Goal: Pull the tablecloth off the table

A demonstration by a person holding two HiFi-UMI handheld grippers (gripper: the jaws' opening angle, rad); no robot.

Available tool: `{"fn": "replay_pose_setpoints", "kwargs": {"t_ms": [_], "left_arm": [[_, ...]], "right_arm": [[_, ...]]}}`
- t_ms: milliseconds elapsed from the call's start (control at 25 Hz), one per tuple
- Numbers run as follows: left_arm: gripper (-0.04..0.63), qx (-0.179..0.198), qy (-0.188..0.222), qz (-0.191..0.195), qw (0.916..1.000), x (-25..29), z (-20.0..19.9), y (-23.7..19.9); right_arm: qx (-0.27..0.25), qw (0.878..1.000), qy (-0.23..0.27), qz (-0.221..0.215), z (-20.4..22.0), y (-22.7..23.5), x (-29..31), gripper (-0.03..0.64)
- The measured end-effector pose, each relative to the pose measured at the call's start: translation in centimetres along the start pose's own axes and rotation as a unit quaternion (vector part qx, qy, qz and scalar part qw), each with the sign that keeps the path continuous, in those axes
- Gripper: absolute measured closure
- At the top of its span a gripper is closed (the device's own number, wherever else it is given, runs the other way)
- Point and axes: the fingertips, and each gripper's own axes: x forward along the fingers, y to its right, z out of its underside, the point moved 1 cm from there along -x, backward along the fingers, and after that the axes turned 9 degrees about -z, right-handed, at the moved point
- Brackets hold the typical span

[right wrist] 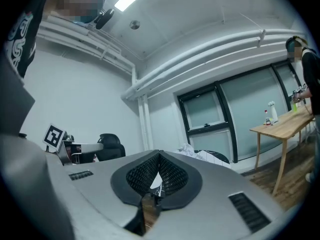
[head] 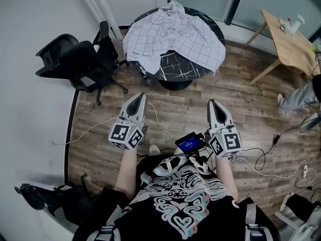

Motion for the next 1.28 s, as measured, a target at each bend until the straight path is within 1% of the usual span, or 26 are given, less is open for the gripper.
{"fn": "replay_pose_setpoints", "kwargs": {"t_ms": [40,80,200,280,440,480,520,600,640,720,920,1120,1280], "left_arm": [[0.577,-0.011,0.006,-0.003,0.9999,-0.2,-0.3,-0.2],[0.577,-0.014,0.006,-0.005,0.9999,-0.3,-0.3,-0.3],[0.575,0.016,-0.009,-0.015,0.9997,-0.5,0.1,-0.4],[0.575,0.024,-0.011,-0.024,0.9994,-0.8,0.4,-0.5],[0.577,0.001,-0.001,-0.033,0.9995,-1.1,0.3,-0.7],[0.577,0.002,-0.001,-0.036,0.9994,-1.1,0.3,-0.8],[0.575,0.013,-0.008,-0.040,0.9991,-1.0,0.4,-0.8],[0.575,0.048,-0.029,-0.044,0.9974,-0.5,0.9,-0.5],[0.575,0.057,-0.034,-0.043,0.9969,-0.3,1.1,-0.3],[0.575,0.056,-0.032,-0.039,0.9971,-0.1,1.0,0.0],[0.575,0.055,-0.012,-0.037,0.9977,1.3,0.4,0.3],[0.575,0.070,-0.011,-0.036,0.9968,3.0,0.5,0.5],[0.575,0.059,-0.011,-0.041,0.9974,4.9,0.6,-0.3]], "right_arm": [[0.000,1.000,-0.001,-0.001,0.0,0.0,0.0,0.626],[-0.003,1.000,-0.002,-0.002,0.1,0.0,-0.1,0.626],[-0.023,1.000,-0.010,-0.010,0.1,-0.2,-0.3,0.626],[-0.027,0.999,-0.010,-0.013,0.0,-0.1,-0.5,0.626],[-0.033,0.999,-0.013,-0.010,0.0,0.3,-0.9,0.626],[-0.037,0.999,-0.016,-0.009,0.1,0.3,-0.9,0.626],[-0.040,0.999,-0.018,-0.009,0.1,0.3,-0.9,0.626],[-0.041,0.999,-0.021,-0.010,0.3,0.4,-1.0,0.626],[-0.039,0.999,-0.021,-0.010,0.4,0.5,-1.1,0.626],[-0.038,0.999,-0.022,-0.012,0.5,0.5,-1.0,0.626],[-0.031,0.999,-0.021,-0.019,0.6,1.1,-0.4,0.626],[-0.030,0.999,-0.026,-0.017,0.7,2.1,0.3,0.626],[-0.033,0.999,-0.033,-0.018,0.8,3.1,1.6,0.626]]}}
